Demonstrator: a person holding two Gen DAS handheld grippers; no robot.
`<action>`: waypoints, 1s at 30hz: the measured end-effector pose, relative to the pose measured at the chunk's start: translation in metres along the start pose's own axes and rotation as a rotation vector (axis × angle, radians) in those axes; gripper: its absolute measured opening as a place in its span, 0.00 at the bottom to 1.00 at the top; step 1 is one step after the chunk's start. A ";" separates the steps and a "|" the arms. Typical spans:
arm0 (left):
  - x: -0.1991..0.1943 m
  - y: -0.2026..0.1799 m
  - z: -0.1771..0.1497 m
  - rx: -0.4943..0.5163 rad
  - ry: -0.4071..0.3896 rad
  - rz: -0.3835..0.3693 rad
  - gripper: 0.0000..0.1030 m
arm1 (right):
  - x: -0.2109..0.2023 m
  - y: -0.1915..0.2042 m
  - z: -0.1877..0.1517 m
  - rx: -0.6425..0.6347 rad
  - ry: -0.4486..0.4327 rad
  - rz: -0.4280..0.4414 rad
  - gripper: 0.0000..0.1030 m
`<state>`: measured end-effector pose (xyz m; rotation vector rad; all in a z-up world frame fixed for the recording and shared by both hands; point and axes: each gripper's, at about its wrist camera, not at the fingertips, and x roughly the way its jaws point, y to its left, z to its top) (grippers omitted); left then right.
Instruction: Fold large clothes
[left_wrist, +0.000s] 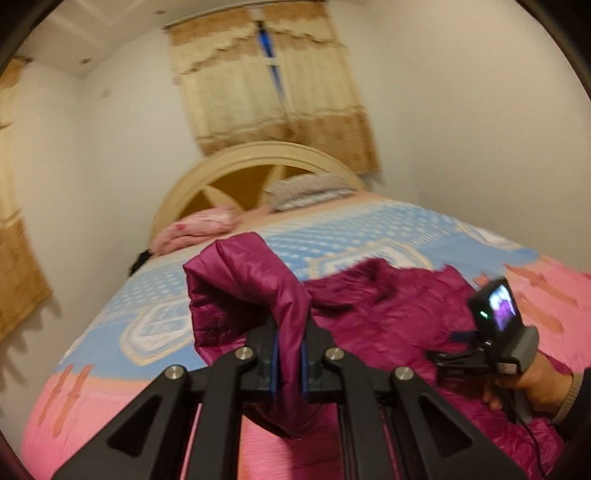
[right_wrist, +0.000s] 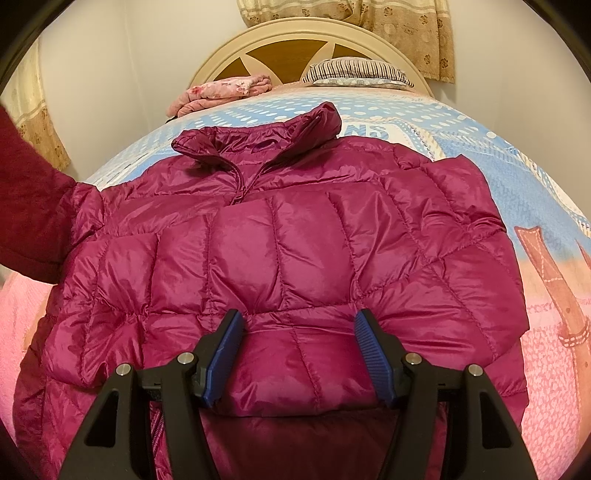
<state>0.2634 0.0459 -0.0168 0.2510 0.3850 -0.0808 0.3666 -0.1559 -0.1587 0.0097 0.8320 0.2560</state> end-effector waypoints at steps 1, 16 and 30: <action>0.001 -0.006 0.000 0.011 0.008 -0.014 0.09 | 0.000 -0.001 0.000 0.004 -0.001 0.004 0.62; 0.048 -0.070 -0.025 0.090 0.135 -0.227 0.17 | -0.001 -0.005 0.001 0.037 -0.008 0.029 0.63; 0.053 -0.046 -0.022 0.061 0.083 -0.090 0.94 | 0.000 -0.005 0.000 0.036 -0.008 0.026 0.63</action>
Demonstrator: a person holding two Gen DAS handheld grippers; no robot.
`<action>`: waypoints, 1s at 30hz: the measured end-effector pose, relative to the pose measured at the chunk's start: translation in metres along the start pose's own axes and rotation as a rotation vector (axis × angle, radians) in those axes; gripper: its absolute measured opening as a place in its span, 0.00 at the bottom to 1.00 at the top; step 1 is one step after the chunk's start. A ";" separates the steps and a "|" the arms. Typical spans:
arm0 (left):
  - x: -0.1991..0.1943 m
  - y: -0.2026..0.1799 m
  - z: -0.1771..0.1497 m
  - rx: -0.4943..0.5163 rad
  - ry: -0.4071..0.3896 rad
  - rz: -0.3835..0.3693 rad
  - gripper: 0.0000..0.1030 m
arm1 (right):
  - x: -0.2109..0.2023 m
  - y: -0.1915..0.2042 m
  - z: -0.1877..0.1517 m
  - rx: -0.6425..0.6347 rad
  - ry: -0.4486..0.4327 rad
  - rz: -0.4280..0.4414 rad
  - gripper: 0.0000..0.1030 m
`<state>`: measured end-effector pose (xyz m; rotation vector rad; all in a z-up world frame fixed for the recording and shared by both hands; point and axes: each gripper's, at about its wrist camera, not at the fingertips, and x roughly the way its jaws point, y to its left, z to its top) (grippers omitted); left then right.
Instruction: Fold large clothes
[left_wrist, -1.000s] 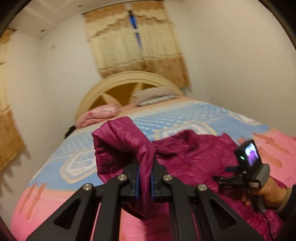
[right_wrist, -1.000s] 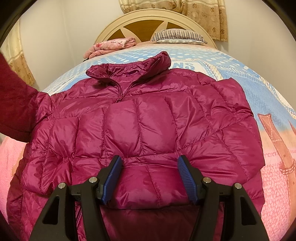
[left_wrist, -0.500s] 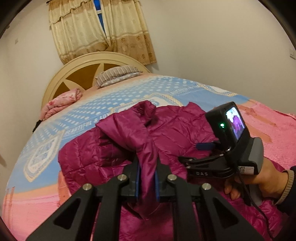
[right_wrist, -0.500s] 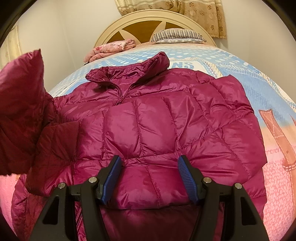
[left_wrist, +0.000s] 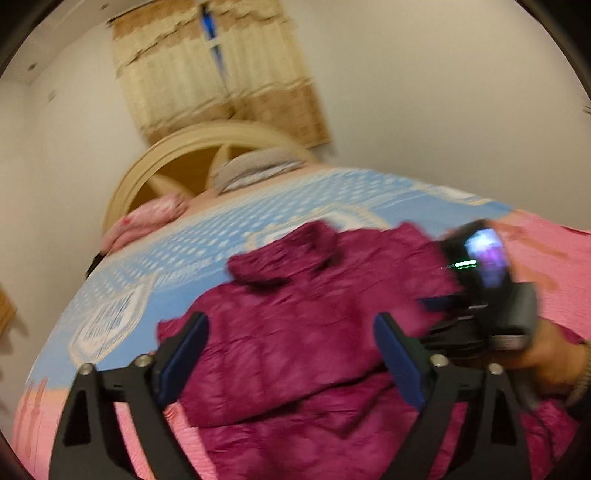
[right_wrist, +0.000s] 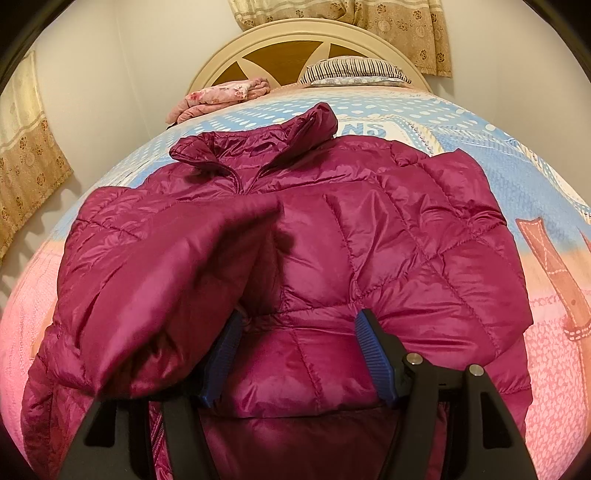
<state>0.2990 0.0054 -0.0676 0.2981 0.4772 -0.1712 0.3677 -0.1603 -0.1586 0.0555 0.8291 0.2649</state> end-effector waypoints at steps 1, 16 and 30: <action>0.010 0.006 -0.002 -0.019 0.010 0.034 0.94 | 0.000 -0.001 0.000 0.002 -0.002 0.002 0.63; 0.115 0.041 -0.055 -0.198 0.265 0.134 0.96 | -0.074 -0.028 -0.002 0.203 -0.278 -0.117 0.63; 0.064 0.101 -0.031 -0.337 0.139 0.132 0.97 | -0.008 0.040 0.012 -0.049 0.007 0.075 0.27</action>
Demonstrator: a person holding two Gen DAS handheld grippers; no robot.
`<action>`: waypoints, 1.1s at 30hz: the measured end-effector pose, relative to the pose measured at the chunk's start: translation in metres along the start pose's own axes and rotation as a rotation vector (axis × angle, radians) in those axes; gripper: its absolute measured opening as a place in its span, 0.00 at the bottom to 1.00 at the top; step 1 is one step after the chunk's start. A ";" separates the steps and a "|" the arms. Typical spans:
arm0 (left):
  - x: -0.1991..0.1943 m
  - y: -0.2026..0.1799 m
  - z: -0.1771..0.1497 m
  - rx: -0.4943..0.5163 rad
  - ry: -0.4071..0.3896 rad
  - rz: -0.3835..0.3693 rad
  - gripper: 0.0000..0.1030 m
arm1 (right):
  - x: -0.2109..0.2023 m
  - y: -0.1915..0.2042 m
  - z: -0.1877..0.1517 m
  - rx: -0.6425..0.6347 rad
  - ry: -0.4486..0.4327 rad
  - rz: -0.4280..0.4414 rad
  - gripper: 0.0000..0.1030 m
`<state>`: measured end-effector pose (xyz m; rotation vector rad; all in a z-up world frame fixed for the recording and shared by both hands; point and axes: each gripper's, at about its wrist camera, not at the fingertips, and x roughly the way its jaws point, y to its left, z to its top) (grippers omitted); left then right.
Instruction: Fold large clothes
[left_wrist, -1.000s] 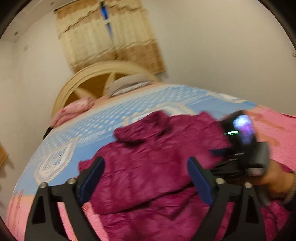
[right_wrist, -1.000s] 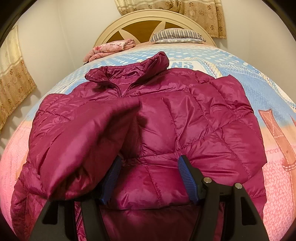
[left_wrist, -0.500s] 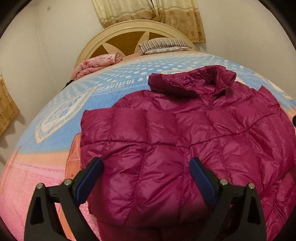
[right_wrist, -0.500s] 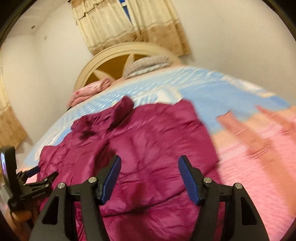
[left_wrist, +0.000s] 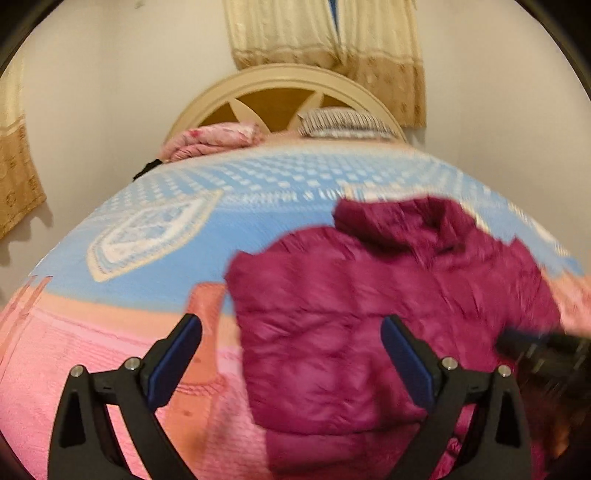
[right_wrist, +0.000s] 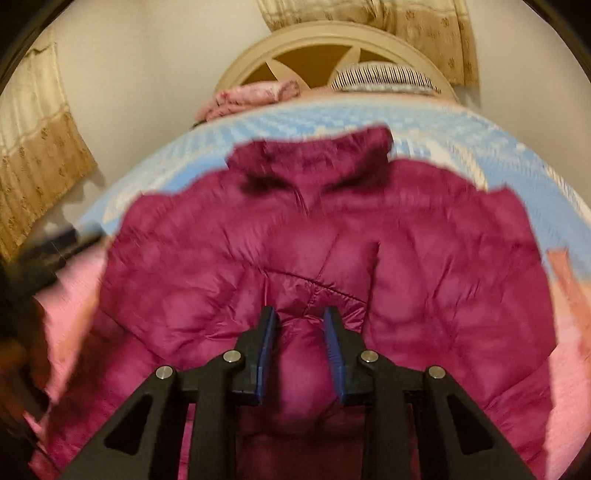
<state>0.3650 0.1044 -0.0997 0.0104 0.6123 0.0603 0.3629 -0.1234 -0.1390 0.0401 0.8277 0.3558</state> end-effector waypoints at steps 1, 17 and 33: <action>-0.001 0.002 0.007 -0.028 -0.002 -0.012 0.97 | 0.003 -0.003 -0.004 0.009 0.004 0.007 0.27; 0.085 -0.055 -0.002 -0.025 0.162 -0.092 0.98 | 0.010 -0.002 -0.010 0.018 -0.007 0.005 0.27; 0.106 -0.061 -0.017 0.004 0.249 -0.056 1.00 | 0.009 -0.002 -0.012 0.016 -0.003 -0.001 0.27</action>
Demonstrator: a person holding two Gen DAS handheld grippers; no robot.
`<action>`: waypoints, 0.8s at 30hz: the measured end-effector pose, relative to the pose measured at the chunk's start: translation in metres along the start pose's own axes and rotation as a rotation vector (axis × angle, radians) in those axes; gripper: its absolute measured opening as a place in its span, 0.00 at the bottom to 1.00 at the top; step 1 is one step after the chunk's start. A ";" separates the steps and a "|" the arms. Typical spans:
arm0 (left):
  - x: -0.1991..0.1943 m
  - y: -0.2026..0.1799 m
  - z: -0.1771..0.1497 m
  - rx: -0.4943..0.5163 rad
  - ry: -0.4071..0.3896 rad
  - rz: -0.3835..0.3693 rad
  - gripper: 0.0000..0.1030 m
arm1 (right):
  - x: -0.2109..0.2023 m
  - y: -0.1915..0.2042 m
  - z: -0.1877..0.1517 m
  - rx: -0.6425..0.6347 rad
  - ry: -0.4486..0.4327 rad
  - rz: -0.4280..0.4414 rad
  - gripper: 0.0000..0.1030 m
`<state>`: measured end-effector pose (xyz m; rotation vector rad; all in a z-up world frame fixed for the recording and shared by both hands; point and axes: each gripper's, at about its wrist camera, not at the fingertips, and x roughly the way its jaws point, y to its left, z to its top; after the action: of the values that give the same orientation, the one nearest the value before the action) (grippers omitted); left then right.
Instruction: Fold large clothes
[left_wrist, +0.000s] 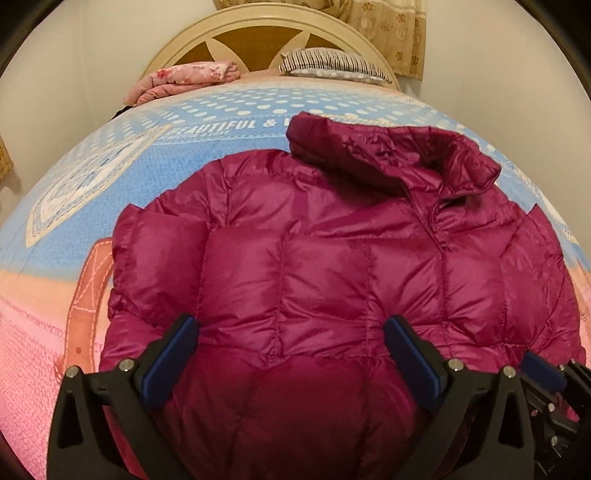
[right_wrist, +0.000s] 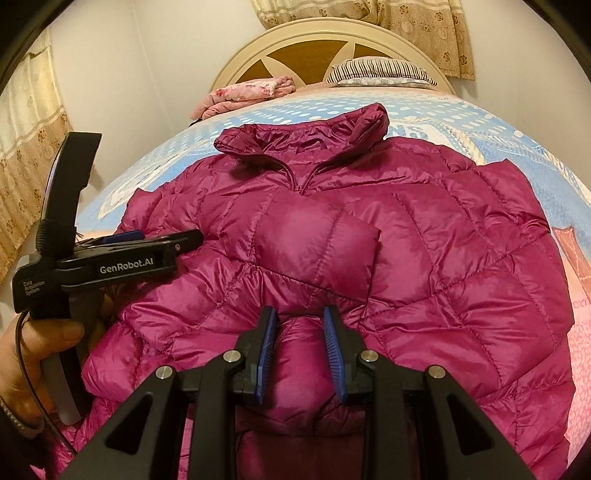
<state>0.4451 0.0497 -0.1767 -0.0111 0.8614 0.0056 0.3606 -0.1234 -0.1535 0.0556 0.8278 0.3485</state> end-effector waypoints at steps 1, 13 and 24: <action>0.001 -0.001 0.000 0.004 0.003 0.004 1.00 | 0.000 0.000 0.000 -0.002 0.001 -0.002 0.27; 0.008 -0.006 -0.001 0.033 0.035 0.038 1.00 | 0.002 0.002 0.000 -0.007 0.009 -0.011 0.27; 0.009 -0.012 -0.003 0.051 0.030 0.071 1.00 | 0.004 0.003 0.001 -0.012 0.016 -0.016 0.28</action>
<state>0.4492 0.0378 -0.1852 0.0671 0.8918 0.0505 0.3627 -0.1192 -0.1553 0.0351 0.8420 0.3385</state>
